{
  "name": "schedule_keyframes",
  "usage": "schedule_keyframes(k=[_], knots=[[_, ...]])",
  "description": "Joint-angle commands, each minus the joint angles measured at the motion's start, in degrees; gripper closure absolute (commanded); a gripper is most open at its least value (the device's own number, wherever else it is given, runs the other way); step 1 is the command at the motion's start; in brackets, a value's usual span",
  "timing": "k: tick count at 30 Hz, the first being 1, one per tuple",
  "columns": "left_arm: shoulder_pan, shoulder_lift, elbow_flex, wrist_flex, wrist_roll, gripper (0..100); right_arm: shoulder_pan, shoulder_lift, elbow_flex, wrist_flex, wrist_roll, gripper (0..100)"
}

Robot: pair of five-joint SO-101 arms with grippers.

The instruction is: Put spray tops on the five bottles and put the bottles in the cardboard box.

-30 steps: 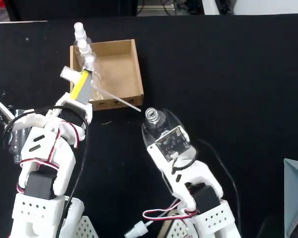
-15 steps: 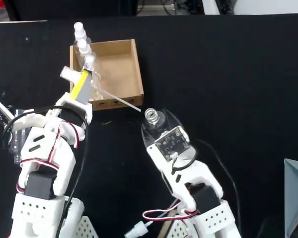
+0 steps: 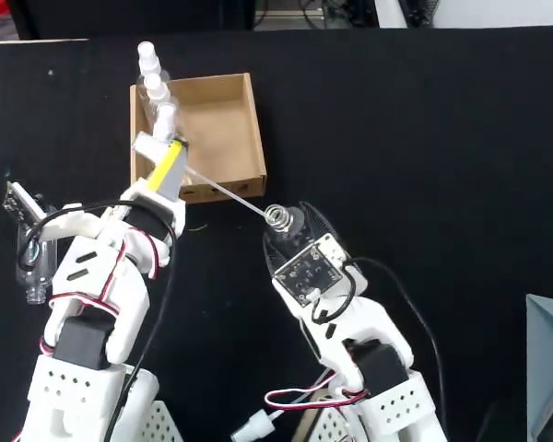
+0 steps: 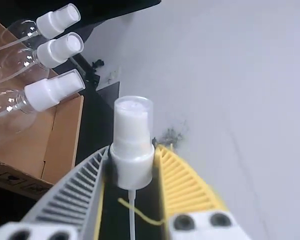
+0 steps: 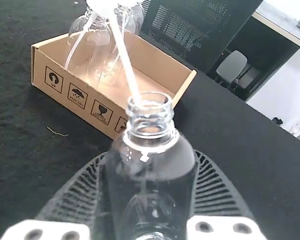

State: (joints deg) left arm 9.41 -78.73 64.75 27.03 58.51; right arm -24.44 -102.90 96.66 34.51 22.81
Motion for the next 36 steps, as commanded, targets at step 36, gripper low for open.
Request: schedule_keyframes(k=[36], knots=[[7.16, -0.70, 9.71, -15.38, -5.98, 97, -0.79, -6.11, -0.31, 0.26, 0.44, 88.2]])
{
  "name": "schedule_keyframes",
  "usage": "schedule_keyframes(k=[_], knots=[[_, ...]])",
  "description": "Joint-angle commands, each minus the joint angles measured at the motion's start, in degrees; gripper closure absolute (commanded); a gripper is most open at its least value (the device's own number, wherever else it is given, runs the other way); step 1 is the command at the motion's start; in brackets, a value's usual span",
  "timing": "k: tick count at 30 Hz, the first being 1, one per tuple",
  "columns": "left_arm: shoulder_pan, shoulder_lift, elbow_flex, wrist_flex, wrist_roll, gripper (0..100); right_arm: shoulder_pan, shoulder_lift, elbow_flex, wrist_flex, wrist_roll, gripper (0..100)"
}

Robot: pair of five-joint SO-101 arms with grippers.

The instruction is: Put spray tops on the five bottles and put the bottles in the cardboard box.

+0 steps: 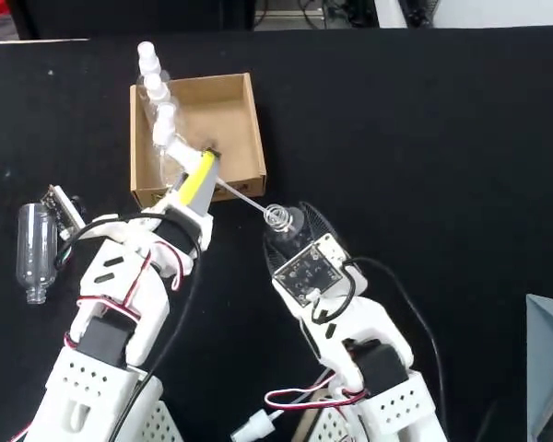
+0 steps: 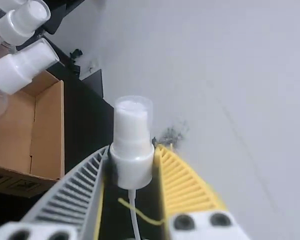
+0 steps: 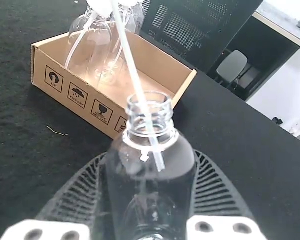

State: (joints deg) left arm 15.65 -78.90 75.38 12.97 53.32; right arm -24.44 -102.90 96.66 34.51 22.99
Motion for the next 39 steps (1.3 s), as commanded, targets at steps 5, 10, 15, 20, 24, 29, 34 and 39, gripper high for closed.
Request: schedule_keyframes(k=[5, 10, 15, 20, 24, 29, 34, 39], knots=[[1.01, -0.53, -0.84, -1.32, -0.79, 97, -0.88, -6.11, -0.31, 0.26, 0.18, 88.2], [1.10, -0.53, -0.84, -1.14, -0.79, 97, -1.05, -6.20, -0.31, 1.49, 0.18, 88.2], [6.46, -0.70, 1.10, -1.41, -4.22, 97, -1.05, -6.20, -0.31, 1.67, 0.18, 88.2], [9.36, -0.97, 1.80, -1.41, -7.38, 97, -1.05, -6.20, -0.31, 1.67, 0.18, 88.2], [9.36, -0.97, 1.89, -1.41, -7.38, 97, -1.05, -6.20, -0.31, 1.76, 0.18, 88.2], [9.36, -0.97, 1.89, -1.41, -8.00, 97, -1.05, -6.20, -0.31, 1.76, 0.18, 88.2], [9.89, -0.97, 1.89, -1.23, -12.57, 97, -0.97, -6.11, -0.31, 1.76, 0.18, 88.2], [9.89, -0.97, 1.80, -1.23, -12.57, 97, -0.97, -6.11, -0.31, 1.76, 0.18, 88.2]])
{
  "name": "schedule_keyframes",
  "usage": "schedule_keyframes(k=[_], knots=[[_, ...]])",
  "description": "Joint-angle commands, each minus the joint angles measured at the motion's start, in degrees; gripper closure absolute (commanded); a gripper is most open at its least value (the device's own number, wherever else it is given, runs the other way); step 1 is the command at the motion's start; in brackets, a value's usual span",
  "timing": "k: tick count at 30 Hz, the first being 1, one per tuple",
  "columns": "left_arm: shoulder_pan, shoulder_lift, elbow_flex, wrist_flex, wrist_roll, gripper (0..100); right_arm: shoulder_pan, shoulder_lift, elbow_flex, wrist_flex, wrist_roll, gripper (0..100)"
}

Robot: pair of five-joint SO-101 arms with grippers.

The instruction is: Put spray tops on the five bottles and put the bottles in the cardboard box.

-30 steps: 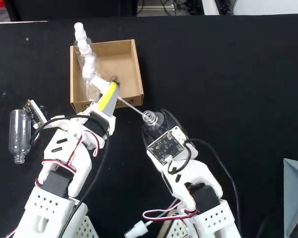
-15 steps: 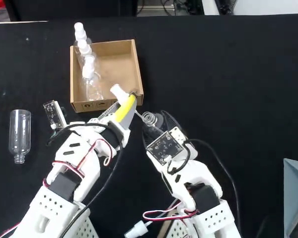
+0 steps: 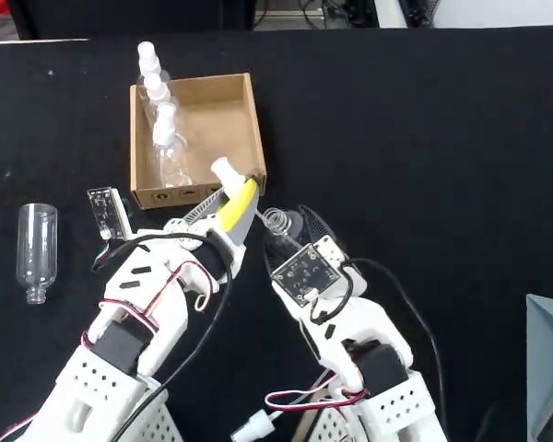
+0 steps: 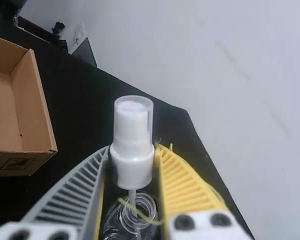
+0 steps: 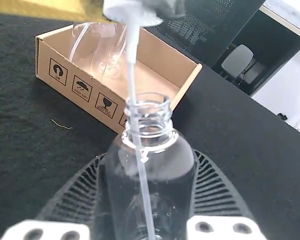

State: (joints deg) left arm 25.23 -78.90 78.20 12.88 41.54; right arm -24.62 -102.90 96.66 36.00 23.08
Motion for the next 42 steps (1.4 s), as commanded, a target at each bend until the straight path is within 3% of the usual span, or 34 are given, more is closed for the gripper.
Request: schedule_keyframes(k=[1, 23, 29, 42], knots=[[0.31, -0.97, -1.01, -1.14, -0.79, 97, -0.79, -6.11, -0.31, 0.26, 0.09, 88.2], [0.40, -1.05, -1.01, -0.97, -1.05, 97, -0.88, -6.20, -0.31, 0.26, 0.09, 88.2], [0.48, -1.05, -0.92, -0.88, -10.02, 97, -0.88, -6.20, -0.31, 0.00, 0.09, 88.2], [0.48, -1.05, -0.92, -1.05, -12.48, 97, -0.70, -6.20, -0.31, -1.32, -4.31, 88.2]])
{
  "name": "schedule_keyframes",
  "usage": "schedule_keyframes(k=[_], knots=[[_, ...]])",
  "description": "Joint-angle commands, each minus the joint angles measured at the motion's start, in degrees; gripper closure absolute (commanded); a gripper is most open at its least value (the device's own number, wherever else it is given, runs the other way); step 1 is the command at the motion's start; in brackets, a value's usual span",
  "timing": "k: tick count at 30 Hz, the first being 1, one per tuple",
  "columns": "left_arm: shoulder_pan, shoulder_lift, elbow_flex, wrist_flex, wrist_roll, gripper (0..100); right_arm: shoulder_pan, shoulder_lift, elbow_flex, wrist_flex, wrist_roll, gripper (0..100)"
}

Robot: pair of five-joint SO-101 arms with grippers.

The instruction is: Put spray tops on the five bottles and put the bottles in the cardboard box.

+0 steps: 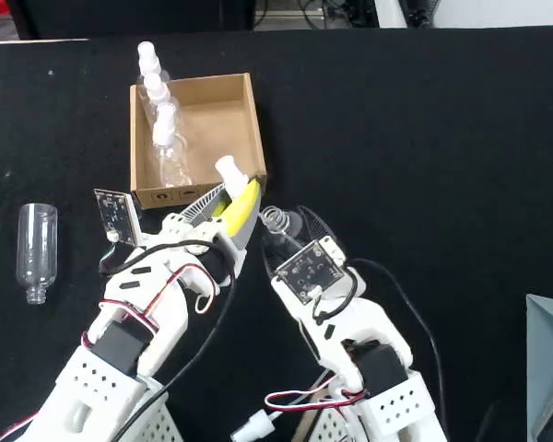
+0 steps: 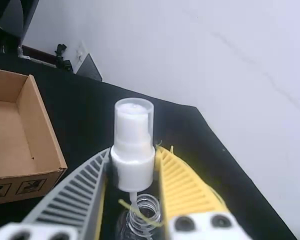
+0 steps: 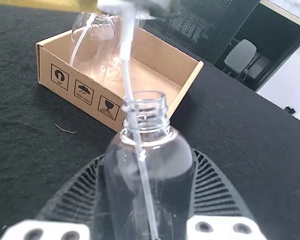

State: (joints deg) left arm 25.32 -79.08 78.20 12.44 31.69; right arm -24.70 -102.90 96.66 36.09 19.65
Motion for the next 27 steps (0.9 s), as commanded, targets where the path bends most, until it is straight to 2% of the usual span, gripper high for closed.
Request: schedule_keyframes(k=[1, 4, 20, 24, 27], knots=[[0.40, -0.88, -0.92, -0.62, -3.96, 97, -0.62, -6.20, -0.31, -1.41, -0.88, 88.2], [0.40, -0.88, -0.92, -0.53, -5.71, 97, -0.70, -6.20, -0.31, -1.41, -0.88, 88.2], [0.40, -0.88, -1.27, -0.44, -5.27, 97, -0.70, -6.20, -0.31, -1.05, -0.88, 88.1], [0.40, -0.88, -0.92, -0.26, -4.40, 88, -0.70, -6.20, -0.31, -1.05, -0.88, 88.1], [0.40, -0.88, -1.54, 2.55, 0.26, 81, -0.70, -6.20, -0.31, -1.05, -0.88, 88.1]])
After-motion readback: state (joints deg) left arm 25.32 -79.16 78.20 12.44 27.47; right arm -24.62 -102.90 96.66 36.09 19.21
